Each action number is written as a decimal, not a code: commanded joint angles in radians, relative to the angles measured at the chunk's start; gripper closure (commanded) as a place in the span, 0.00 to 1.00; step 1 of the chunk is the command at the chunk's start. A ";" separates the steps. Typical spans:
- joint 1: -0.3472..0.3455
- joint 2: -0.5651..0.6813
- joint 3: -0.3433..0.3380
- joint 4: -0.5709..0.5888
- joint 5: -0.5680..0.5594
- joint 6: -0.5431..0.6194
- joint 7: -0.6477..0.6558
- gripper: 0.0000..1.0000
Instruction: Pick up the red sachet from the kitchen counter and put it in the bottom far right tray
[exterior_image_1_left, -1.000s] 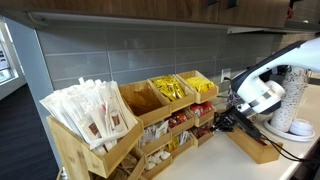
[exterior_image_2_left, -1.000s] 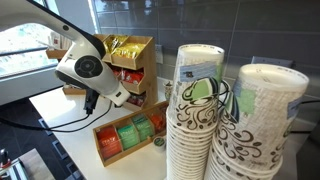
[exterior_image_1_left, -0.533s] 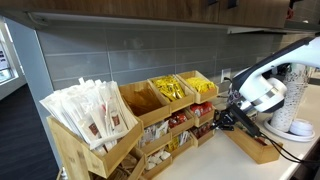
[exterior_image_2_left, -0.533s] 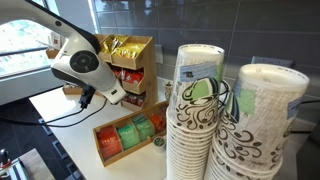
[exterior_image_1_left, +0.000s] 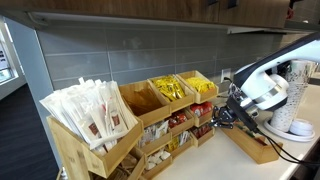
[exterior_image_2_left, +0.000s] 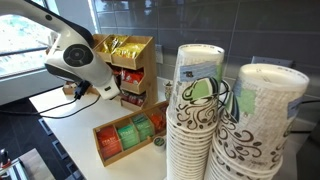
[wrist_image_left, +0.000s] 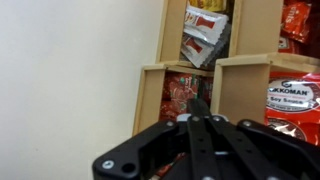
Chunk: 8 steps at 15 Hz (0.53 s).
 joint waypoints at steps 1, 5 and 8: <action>-0.011 0.008 0.024 -0.002 -0.012 0.012 0.096 1.00; -0.012 0.024 0.025 0.007 0.010 0.031 0.139 1.00; -0.010 0.035 0.023 0.017 0.050 0.060 0.134 1.00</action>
